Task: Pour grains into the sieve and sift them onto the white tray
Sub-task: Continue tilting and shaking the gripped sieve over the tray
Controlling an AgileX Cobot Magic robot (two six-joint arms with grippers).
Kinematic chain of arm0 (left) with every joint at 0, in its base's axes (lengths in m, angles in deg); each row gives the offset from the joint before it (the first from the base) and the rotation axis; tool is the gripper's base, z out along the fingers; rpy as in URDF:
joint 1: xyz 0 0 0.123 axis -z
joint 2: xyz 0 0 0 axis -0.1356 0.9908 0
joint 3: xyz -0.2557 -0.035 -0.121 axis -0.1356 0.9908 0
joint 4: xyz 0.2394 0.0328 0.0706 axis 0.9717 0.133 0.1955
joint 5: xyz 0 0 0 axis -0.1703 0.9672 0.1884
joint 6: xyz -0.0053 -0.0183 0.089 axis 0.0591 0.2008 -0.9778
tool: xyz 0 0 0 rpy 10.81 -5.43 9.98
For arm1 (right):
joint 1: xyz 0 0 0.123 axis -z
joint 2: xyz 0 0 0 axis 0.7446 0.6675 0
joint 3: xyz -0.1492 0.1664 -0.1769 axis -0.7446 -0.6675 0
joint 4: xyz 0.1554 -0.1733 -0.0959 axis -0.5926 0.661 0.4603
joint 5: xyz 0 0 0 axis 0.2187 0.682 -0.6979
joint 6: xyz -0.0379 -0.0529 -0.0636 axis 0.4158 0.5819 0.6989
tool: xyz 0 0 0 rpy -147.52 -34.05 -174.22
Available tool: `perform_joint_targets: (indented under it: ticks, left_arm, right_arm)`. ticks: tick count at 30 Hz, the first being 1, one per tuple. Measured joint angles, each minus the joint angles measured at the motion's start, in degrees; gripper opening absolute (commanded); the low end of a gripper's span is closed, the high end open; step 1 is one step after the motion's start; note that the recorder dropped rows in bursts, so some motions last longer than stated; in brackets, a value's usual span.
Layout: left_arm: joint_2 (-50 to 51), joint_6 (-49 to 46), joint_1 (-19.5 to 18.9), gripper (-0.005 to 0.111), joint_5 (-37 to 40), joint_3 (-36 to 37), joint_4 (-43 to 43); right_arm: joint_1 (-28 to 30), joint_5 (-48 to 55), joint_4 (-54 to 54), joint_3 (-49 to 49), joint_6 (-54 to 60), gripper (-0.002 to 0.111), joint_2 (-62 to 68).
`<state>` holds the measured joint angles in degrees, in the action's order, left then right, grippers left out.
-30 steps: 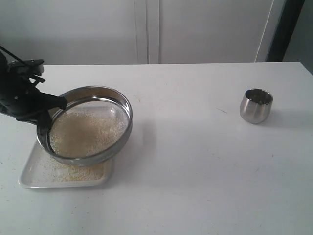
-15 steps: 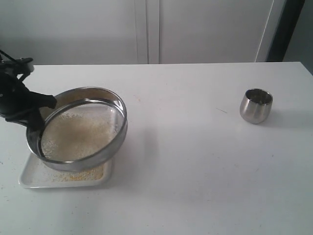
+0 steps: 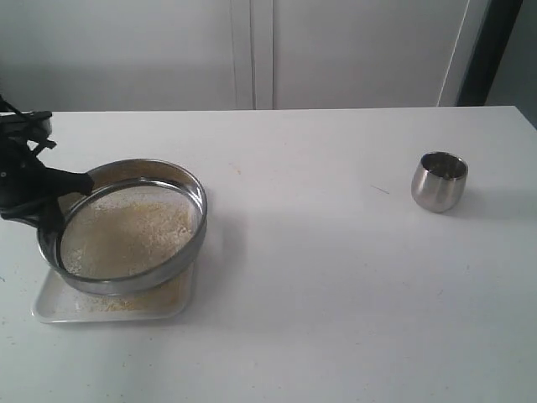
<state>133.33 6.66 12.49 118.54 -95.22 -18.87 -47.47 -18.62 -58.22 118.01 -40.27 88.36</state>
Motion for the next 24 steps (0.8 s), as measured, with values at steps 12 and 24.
perform_joint_targets:
  ticks: [12, 24]
  left_arm:
    - [0.0, -3.8, -0.7, 0.0, -1.0, 0.2, -0.3]
    - [-1.9, -7.1, -0.2, 0.0, -1.2, 1.2, 2.7]
  right_arm:
    - [0.0, 0.0, 0.0, 0.0, -1.0, 0.0, 0.0]
    - [0.0, 0.0, 0.0, 0.0, -1.0, 0.0, 0.0]
